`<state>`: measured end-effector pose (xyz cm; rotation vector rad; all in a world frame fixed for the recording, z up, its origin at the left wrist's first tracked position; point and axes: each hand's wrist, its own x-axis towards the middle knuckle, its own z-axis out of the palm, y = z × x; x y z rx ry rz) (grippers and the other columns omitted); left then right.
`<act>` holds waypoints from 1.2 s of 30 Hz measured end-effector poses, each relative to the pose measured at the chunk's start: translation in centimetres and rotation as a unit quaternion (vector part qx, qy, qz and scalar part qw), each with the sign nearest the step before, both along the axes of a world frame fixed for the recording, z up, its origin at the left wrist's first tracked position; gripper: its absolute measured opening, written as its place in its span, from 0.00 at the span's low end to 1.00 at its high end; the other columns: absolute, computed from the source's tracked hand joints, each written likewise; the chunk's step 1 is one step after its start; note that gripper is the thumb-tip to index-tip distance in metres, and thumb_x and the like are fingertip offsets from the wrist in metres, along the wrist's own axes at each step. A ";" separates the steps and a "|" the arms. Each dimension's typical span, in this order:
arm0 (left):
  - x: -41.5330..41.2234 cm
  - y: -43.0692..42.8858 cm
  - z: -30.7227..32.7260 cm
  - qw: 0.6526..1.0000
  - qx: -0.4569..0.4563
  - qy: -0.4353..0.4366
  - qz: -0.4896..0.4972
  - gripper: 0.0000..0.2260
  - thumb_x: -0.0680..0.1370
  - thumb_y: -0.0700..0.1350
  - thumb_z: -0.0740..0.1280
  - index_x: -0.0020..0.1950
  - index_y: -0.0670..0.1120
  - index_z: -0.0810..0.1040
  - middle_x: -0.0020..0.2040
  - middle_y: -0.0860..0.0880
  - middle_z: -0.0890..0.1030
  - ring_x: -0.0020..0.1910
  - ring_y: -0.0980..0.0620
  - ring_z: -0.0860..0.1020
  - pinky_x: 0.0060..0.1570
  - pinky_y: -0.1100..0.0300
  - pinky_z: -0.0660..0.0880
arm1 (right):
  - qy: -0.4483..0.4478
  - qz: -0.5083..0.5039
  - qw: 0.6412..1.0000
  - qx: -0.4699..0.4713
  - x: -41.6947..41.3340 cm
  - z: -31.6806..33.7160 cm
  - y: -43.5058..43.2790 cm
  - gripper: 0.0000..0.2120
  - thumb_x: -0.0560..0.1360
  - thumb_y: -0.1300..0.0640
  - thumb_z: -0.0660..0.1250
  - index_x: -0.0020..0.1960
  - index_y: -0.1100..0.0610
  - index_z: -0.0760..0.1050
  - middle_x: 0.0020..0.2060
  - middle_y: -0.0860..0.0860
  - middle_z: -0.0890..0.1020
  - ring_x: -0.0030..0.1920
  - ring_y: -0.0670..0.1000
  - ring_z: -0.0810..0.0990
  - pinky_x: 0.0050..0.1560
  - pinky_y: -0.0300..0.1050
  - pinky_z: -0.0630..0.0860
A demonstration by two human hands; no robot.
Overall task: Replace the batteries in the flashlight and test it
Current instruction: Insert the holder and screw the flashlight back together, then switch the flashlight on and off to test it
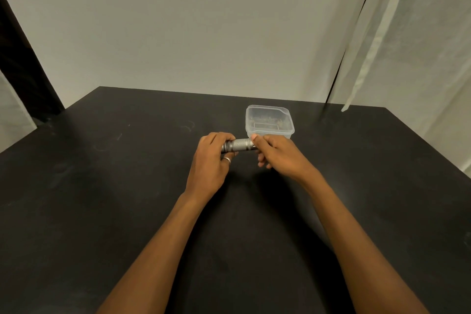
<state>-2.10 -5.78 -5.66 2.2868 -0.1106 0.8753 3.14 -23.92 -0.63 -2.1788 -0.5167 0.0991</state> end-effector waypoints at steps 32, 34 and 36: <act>0.2 -0.9 3.3 0.691 -0.683 0.190 -0.139 0.16 0.85 0.50 0.62 0.52 0.38 0.80 0.50 0.41 0.85 0.45 0.50 0.85 0.42 0.57 0.83 | -0.347 0.028 0.937 0.018 -3.1 -2.4 3.4 0.17 0.77 0.44 0.72 0.61 0.52 0.82 0.40 0.50 0.85 0.39 0.49 0.83 0.41 0.52 0.80; 0.1 -0.7 3.5 0.639 -0.731 0.198 -0.135 0.15 0.84 0.48 0.64 0.59 0.37 0.79 0.58 0.40 0.85 0.53 0.48 0.86 0.43 0.54 0.84 | -0.323 0.062 0.944 0.008 -3.6 -2.8 3.8 0.23 0.75 0.42 0.73 0.66 0.52 0.81 0.45 0.51 0.87 0.43 0.50 0.85 0.44 0.52 0.82; 0.1 -0.4 3.7 0.624 -0.739 0.214 -0.136 0.17 0.84 0.49 0.63 0.63 0.36 0.78 0.61 0.39 0.84 0.55 0.48 0.86 0.48 0.56 0.83 | -0.291 0.098 0.951 0.011 -4.1 -3.0 4.2 0.23 0.75 0.46 0.73 0.67 0.53 0.80 0.46 0.51 0.87 0.42 0.50 0.83 0.44 0.54 0.82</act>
